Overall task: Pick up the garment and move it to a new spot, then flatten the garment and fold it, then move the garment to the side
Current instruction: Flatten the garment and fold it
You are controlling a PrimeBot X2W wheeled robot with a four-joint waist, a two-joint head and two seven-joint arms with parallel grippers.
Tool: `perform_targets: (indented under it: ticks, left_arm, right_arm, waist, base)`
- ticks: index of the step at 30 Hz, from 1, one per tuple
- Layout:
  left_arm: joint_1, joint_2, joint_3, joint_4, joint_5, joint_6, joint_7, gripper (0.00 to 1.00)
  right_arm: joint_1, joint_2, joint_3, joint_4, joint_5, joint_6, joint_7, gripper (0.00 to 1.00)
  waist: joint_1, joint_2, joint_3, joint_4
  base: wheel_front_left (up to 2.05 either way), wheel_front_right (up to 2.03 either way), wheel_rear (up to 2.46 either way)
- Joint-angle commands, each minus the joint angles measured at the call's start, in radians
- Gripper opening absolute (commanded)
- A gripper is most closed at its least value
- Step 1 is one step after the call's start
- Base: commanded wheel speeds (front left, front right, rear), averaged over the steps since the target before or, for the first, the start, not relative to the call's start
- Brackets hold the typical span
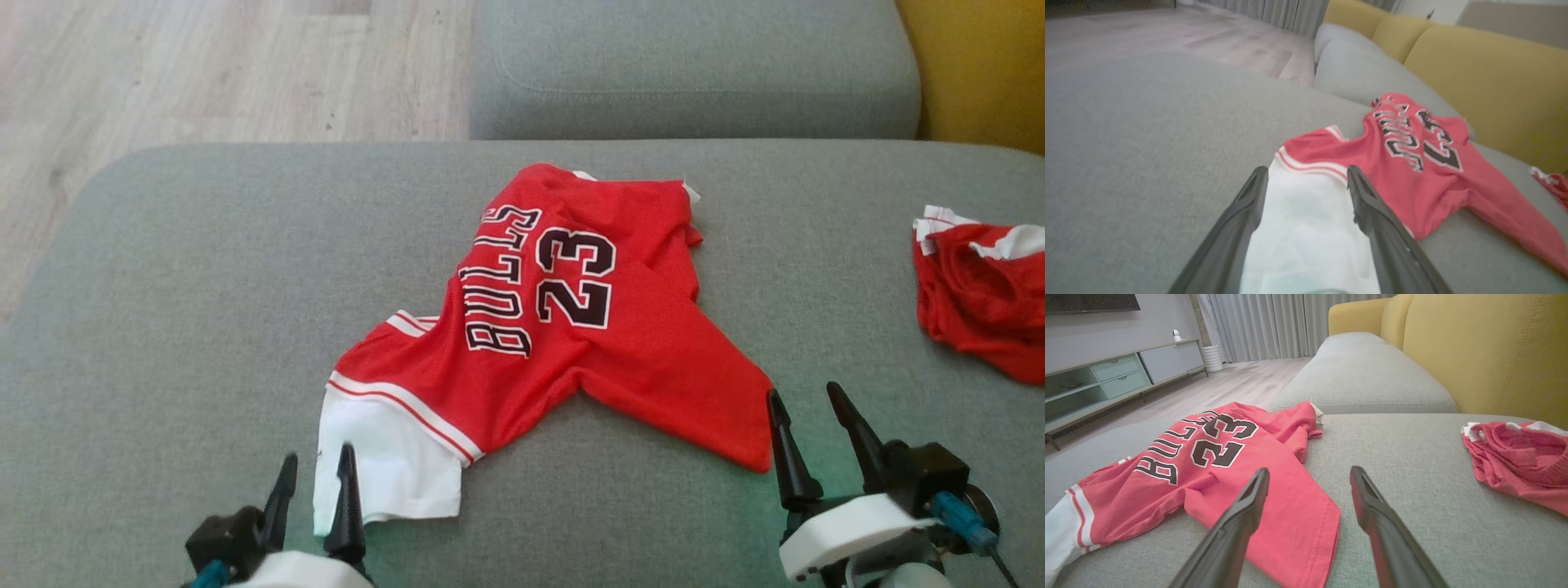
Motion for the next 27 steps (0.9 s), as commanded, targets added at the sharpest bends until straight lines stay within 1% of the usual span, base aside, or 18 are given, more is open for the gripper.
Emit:
perform_targets:
  ticks: [1,4,7,11,16,17,19,20,21,24,27]
  left_arm:
    - [-0.043,0.015,0.030,-0.007,0.006,0.015,0.012,1.00]
    - [-0.044,0.013,0.033,0.042,-0.001,0.035,0.039,1.00]
    - [-0.053,0.003,0.034,0.091,-0.014,0.044,0.060,1.00]
    - [-0.063,-0.010,0.024,0.146,-0.031,0.047,0.109,1.00]
    - [-0.060,-0.020,0.005,0.155,-0.045,0.040,0.150,1.00]
    - [-0.058,-0.022,0.002,0.152,-0.046,0.039,0.152,0.76]
    - [-0.057,-0.022,-0.003,0.145,-0.045,0.037,0.153,0.32]
    - [-0.058,-0.022,-0.005,0.138,-0.044,0.034,0.149,0.13]
    - [-0.060,-0.022,-0.005,0.130,-0.043,0.032,0.142,0.00]
    - [-0.065,-0.019,-0.005,0.110,-0.037,0.032,0.127,0.00]
    - [-0.074,-0.009,0.001,0.063,-0.024,0.038,0.096,0.00]
  right_arm:
    - [-0.037,-0.004,0.018,-0.026,0.007,-0.001,-0.011,1.00]
    - [-0.038,-0.004,0.009,-0.021,0.003,-0.001,-0.002,1.00]
    - [-0.039,-0.004,0.002,-0.016,-0.002,-0.001,0.011,1.00]
    - [-0.042,-0.004,-0.005,-0.012,-0.005,-0.001,0.024,1.00]
    - [-0.041,-0.004,-0.006,0.002,-0.005,-0.001,0.042,1.00]
    - [-0.039,-0.004,-0.001,0.008,-0.003,-0.001,0.049,1.00]
    - [-0.034,-0.004,0.017,0.022,0.008,-0.001,0.068,1.00]
    - [-0.032,-0.004,0.023,0.028,0.015,-0.001,0.074,1.00]
    - [-0.032,-0.004,0.027,0.034,0.021,-0.001,0.076,1.00]
    - [-0.037,-0.004,0.030,0.049,0.020,-0.001,0.075,1.00]
    - [-0.054,-0.004,0.032,0.100,0.006,-0.001,0.085,1.00]
  waist:
    - [0.0000,-0.0001,0.011,-0.006]
    - [0.0000,-0.0001,0.037,-0.017]
    - [0.0000,-0.0001,0.062,-0.029]
    - [0.0000,-0.0001,0.093,-0.044]
    - [0.0000,-0.0001,0.120,-0.050]
    - [0.0000,-0.0001,0.123,-0.049]
    - [0.0000,-0.0001,0.128,-0.046]
    - [0.0000,-0.0001,0.130,-0.042]
    - [0.0000,-0.0001,0.132,-0.039]
    - [0.0000,-0.0001,0.134,-0.030]
    - [0.0000,-0.0001,0.133,-0.008]
  base:
    - [0.00,0.00,0.00]
    - [0.00,0.00,0.00]
    - [0.00,0.00,0.00]
    - [0.00,0.00,0.00]
    - [0.00,0.00,0.00]
    - [0.00,0.00,0.00]
    - [0.00,0.00,0.00]
    - [0.00,0.00,0.00]
    - [0.00,0.00,0.00]
    - [0.00,0.00,0.00]
    - [0.00,0.00,0.00]
